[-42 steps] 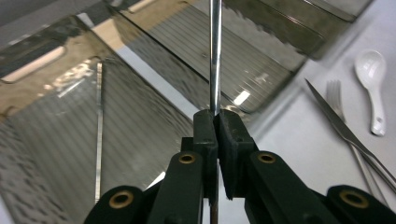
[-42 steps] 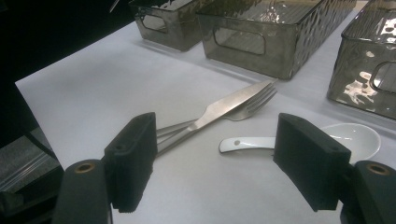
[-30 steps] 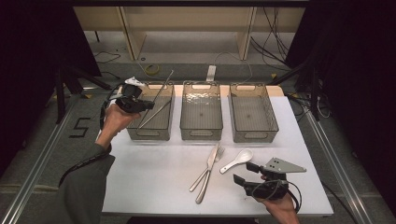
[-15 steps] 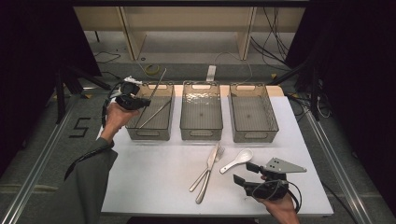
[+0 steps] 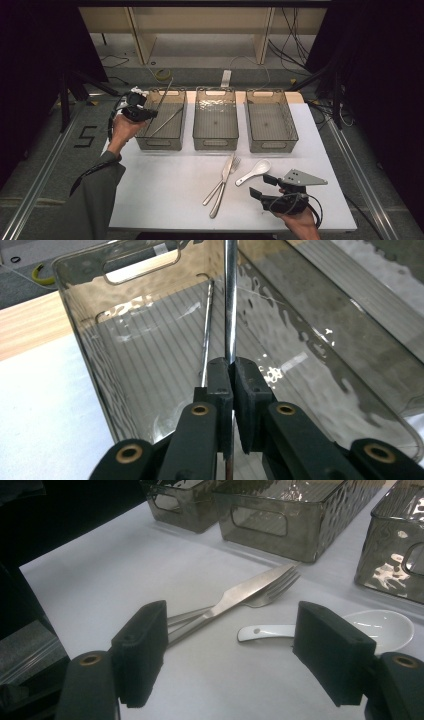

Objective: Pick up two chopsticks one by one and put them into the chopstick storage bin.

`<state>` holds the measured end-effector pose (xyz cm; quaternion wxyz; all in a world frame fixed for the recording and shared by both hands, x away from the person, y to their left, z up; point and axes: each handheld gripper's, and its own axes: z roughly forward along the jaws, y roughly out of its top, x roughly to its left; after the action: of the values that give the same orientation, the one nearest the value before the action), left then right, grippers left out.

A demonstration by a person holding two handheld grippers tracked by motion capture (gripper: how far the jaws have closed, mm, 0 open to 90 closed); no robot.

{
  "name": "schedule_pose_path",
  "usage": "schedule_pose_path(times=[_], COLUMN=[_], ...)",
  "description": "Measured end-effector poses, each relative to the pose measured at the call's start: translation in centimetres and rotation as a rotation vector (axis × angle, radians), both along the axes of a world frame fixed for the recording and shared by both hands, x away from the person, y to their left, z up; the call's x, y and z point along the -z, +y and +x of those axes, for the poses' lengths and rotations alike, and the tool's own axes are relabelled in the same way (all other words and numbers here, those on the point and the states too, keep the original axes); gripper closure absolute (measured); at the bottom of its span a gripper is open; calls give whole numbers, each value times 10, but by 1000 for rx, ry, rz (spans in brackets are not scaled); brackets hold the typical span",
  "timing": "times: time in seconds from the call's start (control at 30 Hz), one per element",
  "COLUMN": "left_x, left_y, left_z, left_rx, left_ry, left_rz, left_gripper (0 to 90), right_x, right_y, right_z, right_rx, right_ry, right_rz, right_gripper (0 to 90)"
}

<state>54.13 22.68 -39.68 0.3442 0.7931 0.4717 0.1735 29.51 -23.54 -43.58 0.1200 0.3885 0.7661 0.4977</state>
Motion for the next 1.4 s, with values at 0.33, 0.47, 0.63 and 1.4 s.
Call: schedule_pose_path(times=[0.33, 0.47, 0.63, 1.4], left_x=[11, 10, 1, 0], left_y=[0, 1, 1, -19], left_z=[3, 2, -7, -120], left_rx=[-31, -41, -54, 98], left_ry=[31, 53, 40, -21], left_rz=[7, -31, -51, -274], left_gripper=[838, 663, 498, 214], right_x=[0, 0, 0, -2], right_y=[0, 0, 0, 10], right_z=[0, 0, 0, 21], right_rx=[0, 0, -1, 10], right_ry=[0, 0, -1, 14], right_rz=[-1, -1, -2, 4], right_gripper=[307, 308, 308, 308])
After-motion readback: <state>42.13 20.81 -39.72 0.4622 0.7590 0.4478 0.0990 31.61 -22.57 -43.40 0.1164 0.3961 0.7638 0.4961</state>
